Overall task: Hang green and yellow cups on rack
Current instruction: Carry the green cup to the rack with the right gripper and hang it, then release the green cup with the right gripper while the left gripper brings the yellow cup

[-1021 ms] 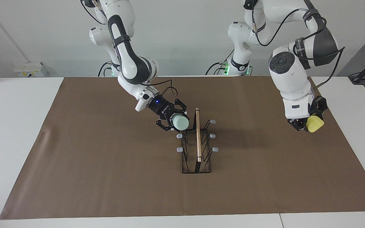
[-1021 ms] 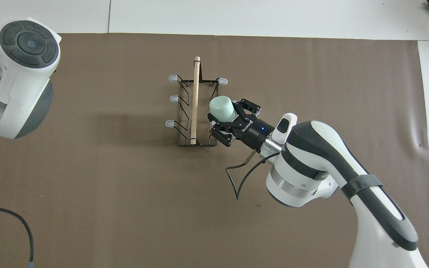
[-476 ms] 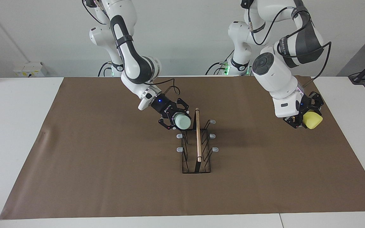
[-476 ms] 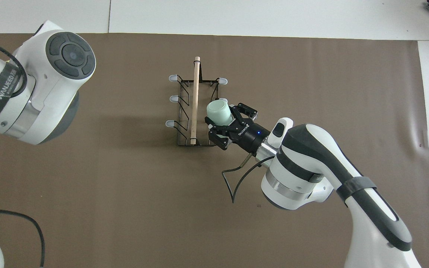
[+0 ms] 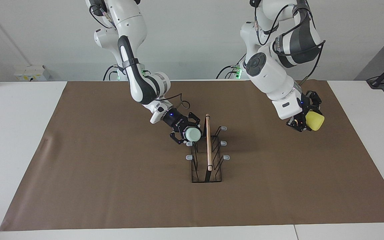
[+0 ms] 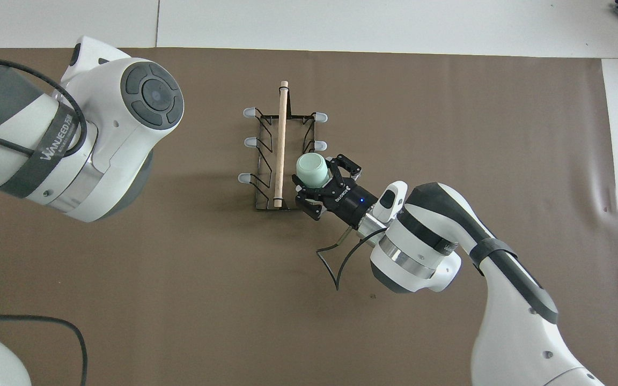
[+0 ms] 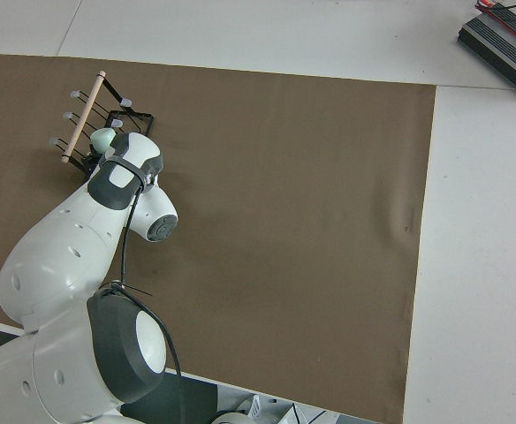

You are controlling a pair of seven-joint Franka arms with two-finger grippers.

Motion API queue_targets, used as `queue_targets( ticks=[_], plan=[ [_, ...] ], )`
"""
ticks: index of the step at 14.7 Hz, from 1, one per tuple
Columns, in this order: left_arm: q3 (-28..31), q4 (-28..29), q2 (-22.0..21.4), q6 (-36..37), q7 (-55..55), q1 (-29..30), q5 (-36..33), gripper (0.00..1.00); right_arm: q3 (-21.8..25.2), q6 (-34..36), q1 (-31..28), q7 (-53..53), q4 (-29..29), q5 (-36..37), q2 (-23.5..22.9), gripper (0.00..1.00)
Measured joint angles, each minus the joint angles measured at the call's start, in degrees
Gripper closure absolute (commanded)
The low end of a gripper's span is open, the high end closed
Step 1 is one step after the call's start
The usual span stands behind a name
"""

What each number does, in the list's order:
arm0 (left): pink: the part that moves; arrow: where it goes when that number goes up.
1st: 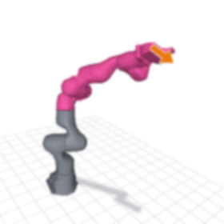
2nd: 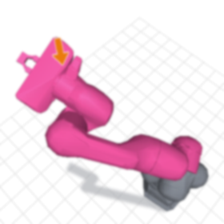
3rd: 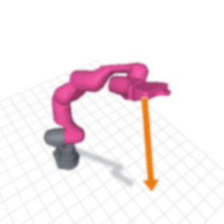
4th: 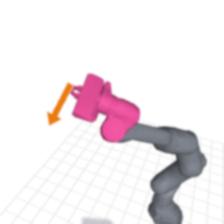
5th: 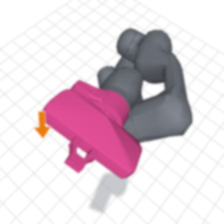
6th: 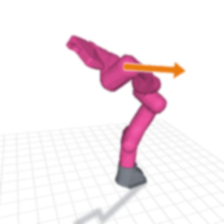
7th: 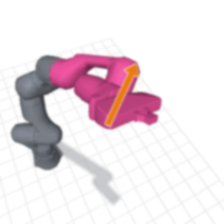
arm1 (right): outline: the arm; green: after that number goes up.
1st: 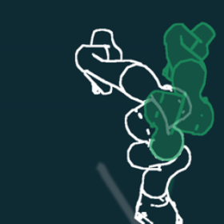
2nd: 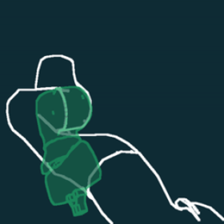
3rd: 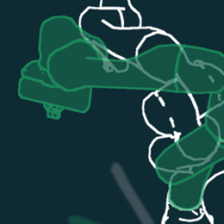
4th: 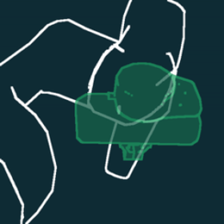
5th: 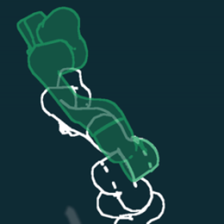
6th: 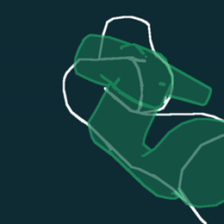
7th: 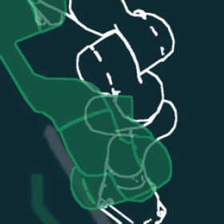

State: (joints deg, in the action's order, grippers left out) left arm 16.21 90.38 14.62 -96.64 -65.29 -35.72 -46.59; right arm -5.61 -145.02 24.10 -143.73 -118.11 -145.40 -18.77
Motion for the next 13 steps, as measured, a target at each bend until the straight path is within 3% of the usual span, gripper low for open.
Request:
queue_targets(
  ticks=[1, 7, 10, 13],
  plan=[
    [0.0, 0.0, -0.1, 0.8, -2.2, -0.6, -0.1, 1.0, -0.1, -0.7, 0.1, 0.0, 0.0, 0.0, 0.0, 0.01],
    [0.0, 0.0, -0.4, 5.9, -12.5, -7.1, -1.9, 1.0, -0.2, -9.3, 0.3, -0.1, 0.4, 0.7, -1.7, 0.0],
    [-0.1, 0.2, -0.5, 5.9, -17.9, -9.7, -2.8, 1.0, -1.6, -18.1, 0.7, -0.2, 2.2, 3.4, -0.7, 0.0],
    [-0.2, 1.0, -0.6, 4.2, -26.3, -11.4, -3.3, 1.0, -1.8, -20.6, 0.9, -0.2, 2.5, 3.9, -0.3, 0.0]
  ],
)
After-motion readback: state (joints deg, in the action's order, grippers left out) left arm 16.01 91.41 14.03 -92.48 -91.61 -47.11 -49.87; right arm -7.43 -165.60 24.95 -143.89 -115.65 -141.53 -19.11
